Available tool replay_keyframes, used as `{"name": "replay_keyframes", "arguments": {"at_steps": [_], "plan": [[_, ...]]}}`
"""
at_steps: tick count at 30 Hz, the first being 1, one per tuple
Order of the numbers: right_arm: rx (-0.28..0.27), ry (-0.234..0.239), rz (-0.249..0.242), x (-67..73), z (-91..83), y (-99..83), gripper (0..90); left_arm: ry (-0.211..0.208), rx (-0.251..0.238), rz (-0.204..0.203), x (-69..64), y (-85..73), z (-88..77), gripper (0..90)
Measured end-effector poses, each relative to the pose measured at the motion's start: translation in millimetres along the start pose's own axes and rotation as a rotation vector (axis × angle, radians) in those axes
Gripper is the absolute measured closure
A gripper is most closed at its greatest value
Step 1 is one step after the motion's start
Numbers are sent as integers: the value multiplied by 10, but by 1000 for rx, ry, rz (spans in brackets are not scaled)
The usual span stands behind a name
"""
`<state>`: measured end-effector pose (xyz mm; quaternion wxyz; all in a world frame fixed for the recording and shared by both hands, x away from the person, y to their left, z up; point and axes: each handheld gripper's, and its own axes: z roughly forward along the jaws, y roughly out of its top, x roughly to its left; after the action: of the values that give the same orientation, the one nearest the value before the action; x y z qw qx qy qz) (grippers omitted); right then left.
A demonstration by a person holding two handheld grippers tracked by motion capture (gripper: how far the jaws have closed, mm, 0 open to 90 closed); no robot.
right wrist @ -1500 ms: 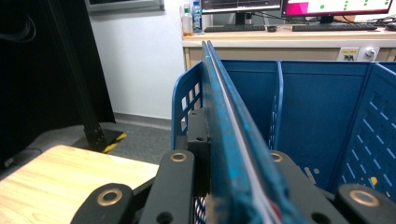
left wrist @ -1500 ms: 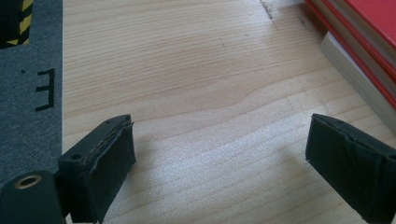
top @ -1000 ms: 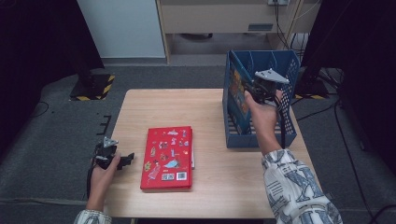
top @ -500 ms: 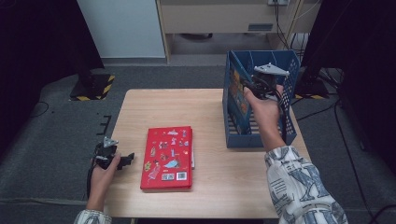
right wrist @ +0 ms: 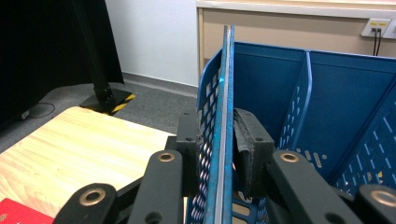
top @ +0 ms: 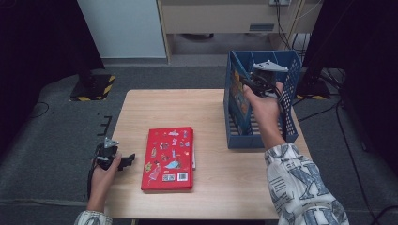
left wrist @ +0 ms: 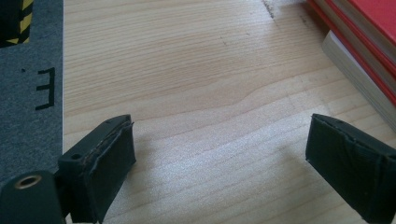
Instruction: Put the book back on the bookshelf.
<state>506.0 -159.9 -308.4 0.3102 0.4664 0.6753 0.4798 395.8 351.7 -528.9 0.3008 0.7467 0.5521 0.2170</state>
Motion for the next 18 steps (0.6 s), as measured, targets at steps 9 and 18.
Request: {"name": "replay_keyframes", "arguments": {"at_steps": [9,18], "plan": [[19,-13,-3,-6,17,-9,775,0,2,1,-1,-1,3,78],[16,-58,-1,0,12,-4,818,1,3,1,-1,-1,4,78]]}}
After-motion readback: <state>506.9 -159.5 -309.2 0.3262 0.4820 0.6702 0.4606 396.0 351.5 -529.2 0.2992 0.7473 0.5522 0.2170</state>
